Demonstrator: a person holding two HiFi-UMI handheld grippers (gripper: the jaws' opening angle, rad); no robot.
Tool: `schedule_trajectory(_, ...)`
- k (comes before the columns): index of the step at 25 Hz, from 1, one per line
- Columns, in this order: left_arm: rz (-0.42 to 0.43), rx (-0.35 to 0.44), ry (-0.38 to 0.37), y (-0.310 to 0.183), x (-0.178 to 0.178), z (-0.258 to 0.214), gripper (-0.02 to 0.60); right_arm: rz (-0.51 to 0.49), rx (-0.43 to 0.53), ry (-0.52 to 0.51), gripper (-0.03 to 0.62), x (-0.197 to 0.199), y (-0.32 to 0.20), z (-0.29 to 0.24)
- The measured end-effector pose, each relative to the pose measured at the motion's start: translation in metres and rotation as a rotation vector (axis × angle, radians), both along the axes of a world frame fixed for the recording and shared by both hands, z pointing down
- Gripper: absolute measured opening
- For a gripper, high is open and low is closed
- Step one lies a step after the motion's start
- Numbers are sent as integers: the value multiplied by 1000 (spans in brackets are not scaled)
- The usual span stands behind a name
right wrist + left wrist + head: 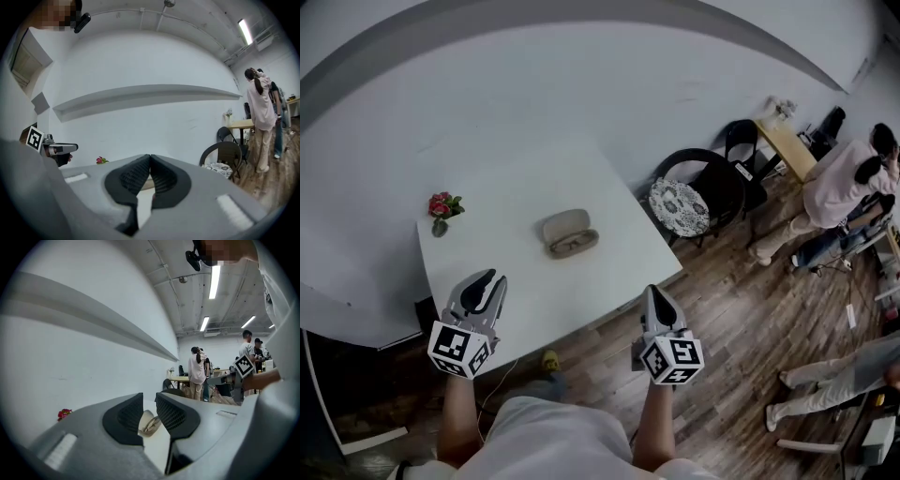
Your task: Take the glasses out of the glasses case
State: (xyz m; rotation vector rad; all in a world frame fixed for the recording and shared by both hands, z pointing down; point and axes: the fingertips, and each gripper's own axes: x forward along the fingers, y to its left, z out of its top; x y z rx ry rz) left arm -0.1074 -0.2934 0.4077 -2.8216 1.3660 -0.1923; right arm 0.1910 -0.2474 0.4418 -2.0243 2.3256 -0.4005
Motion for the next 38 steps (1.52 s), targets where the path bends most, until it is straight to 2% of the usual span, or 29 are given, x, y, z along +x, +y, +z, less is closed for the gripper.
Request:
schedule_trajectory(7,45,-42,14,-70,6,15,91,23,-24,11,3,-4,-55,4)
schedule_trajectory(16,74,-93,-1,-102,31,35,91,41,-62,16,3,13,-77,15)
schedule_trajectory(20,83,-102,-31,-115,47,41,91,31,-61,-6,3,24,-97,22)
schedule_trajectory(31,20,-148,-99,-167,91,61,91,-64,-90,-38,3,63,-172,42)
schedule_trajectory(38,65,-190,-209,-188,123,93,91,-93,-133,-56,3,81,-197,64)
